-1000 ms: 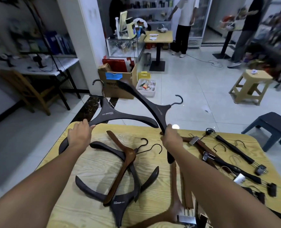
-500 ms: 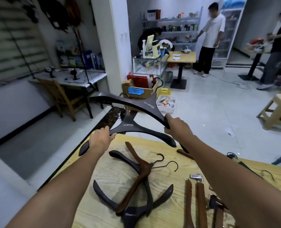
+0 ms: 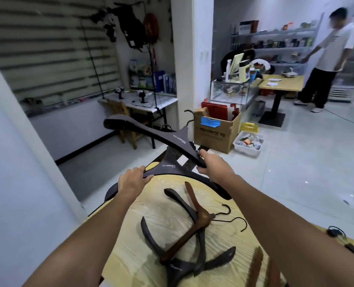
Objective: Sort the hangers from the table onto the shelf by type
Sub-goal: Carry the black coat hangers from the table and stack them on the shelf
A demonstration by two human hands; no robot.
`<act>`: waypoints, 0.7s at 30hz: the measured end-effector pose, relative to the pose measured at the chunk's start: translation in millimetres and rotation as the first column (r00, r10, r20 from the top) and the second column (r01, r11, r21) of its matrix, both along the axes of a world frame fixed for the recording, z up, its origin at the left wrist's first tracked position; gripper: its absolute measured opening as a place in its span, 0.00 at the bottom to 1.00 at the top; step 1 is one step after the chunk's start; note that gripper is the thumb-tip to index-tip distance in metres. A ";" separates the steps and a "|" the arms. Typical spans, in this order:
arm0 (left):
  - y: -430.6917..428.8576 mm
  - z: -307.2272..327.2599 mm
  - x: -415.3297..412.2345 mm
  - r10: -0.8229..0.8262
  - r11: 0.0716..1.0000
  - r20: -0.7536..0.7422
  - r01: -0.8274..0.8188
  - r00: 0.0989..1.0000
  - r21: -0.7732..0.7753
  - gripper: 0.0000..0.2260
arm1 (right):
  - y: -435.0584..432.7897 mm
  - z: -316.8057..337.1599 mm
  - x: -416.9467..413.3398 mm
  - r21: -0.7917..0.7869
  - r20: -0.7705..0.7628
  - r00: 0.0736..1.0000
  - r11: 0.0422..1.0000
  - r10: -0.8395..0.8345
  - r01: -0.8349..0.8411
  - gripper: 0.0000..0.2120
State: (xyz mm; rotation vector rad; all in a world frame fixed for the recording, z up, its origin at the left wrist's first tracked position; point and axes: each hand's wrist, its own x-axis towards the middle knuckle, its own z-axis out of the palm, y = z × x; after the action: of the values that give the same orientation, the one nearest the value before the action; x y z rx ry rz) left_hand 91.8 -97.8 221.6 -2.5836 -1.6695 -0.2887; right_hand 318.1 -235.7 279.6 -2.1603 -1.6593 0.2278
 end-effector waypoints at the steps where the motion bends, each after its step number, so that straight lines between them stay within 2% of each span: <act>1: -5.2 1.1 -5.7 0.026 1.000 0.006 -0.025 1.000 -0.005 0.18 | 2.4 4.3 -6.4 -0.003 0.013 0.999 1.000 0.031 -0.031 0.18; 12: -68.5 31.0 -116.0 0.250 0.967 0.077 -0.253 0.965 0.039 0.17 | 11.8 33.9 -104.4 0.007 0.123 0.922 0.929 0.367 -0.371 0.21; 17: -105.7 34.5 -202.0 0.423 0.905 0.046 -0.424 0.905 0.027 0.17 | 17.4 41.4 -180.2 0.035 0.099 0.862 0.864 0.497 -0.502 0.18; 21: -141.7 33.8 -275.9 0.570 0.821 0.055 -0.571 0.820 -0.001 0.16 | 17.7 38.1 -250.8 0.049 0.059 0.793 0.792 0.607 -0.609 0.16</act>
State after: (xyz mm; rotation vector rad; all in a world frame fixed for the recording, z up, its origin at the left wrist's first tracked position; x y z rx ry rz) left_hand -184.1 -239.6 255.5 -1.9336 -2.3373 -0.3285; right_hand 67.3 -218.0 317.6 -1.5165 -2.3120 0.3040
